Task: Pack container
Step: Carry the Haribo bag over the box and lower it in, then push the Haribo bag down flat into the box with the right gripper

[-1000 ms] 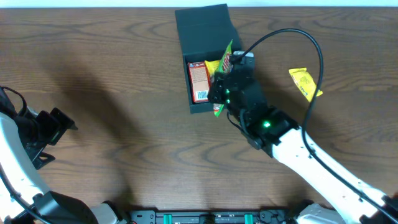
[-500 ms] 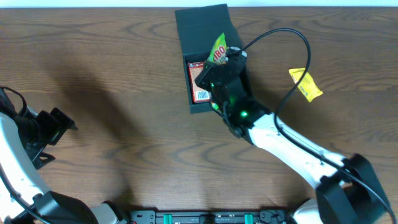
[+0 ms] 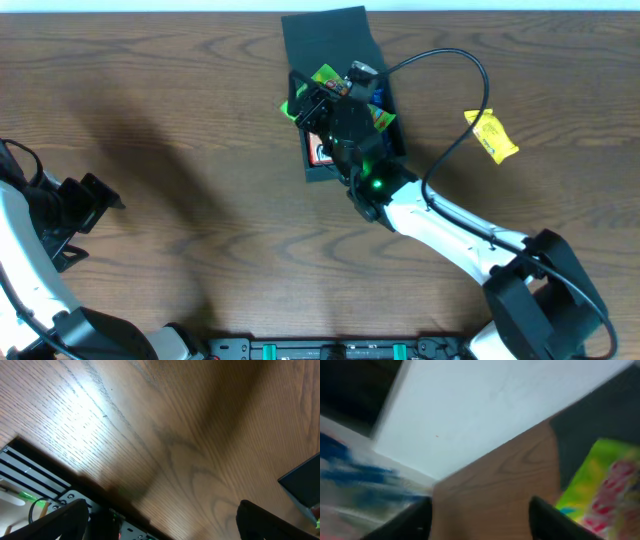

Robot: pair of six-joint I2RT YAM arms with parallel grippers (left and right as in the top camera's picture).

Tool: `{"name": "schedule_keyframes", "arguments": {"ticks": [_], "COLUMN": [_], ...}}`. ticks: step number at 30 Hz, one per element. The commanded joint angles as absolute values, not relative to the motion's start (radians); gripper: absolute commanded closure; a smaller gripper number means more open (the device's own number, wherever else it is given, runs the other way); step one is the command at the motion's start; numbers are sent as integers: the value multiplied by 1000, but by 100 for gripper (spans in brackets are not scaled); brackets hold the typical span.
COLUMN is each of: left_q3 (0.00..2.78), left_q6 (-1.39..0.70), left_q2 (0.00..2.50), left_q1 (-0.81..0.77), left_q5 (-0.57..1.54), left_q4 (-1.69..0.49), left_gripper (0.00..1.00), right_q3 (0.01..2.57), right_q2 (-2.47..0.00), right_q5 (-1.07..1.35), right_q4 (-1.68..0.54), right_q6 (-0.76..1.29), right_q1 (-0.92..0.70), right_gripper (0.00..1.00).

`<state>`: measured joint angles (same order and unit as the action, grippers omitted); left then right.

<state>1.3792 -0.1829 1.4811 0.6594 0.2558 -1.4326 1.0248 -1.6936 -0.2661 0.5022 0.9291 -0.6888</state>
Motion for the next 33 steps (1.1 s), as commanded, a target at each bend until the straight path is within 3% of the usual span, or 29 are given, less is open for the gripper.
{"name": "schedule_keyframes", "arguments": {"ticks": [1,3,5,9,11,14,15,16,18,19,20,21,33], "left_q3": [1390,1390,1390,1390,1390,1390,1390,1390,1390,1390,1390,1390,1390], "left_q6": [-183,-183,-183,-183,-183,-183,-183,-183,-183,-183,-183,-183,-183], "left_q2": [1478,1478,1478,1478,1478,1478,1478,1478,1478,1478,1478,1478,1478], "left_q1": [663,663,663,663,663,663,663,663,663,663,663,663,663], "left_q5": [252,252,252,252,252,252,252,252,252,252,252,252,252], "left_q4": [-1436,-1436,-1436,-1435,-1435,-1435,-1435,-1435,-1436,-1436,-1436,-1436,-1435], "left_gripper": [5,5,5,5,5,5,5,5,5,5,5,5,5], "right_q3": [1040,1040,1061,1206,1273,1332,1341,1347,1350,1352,1354,1354,1478], "right_q2": [-1639,-1632,-1632,-1636,-1636,-1636,-1636,-1636,-1636,-1636,-1637,-1639,-1843], "right_q5": [-454,-531,-539,-305,-182,-98,-83,-39,160,234,268,259,214], "right_q4": [447,397,287,-138,-310,-482,-519,-540,-575,-609,-657,-698,-688], "right_q6": [595,485,384,376,377,408,414,366,40,-105,-247,-351,-688], "right_q1": [-695,-692,-668,-570,-525,-469,-449,-431,-396,-384,-371,-357,-274], "right_gripper": [54,60,60,60,50,47,38,34,39,32,17,12,12]}}
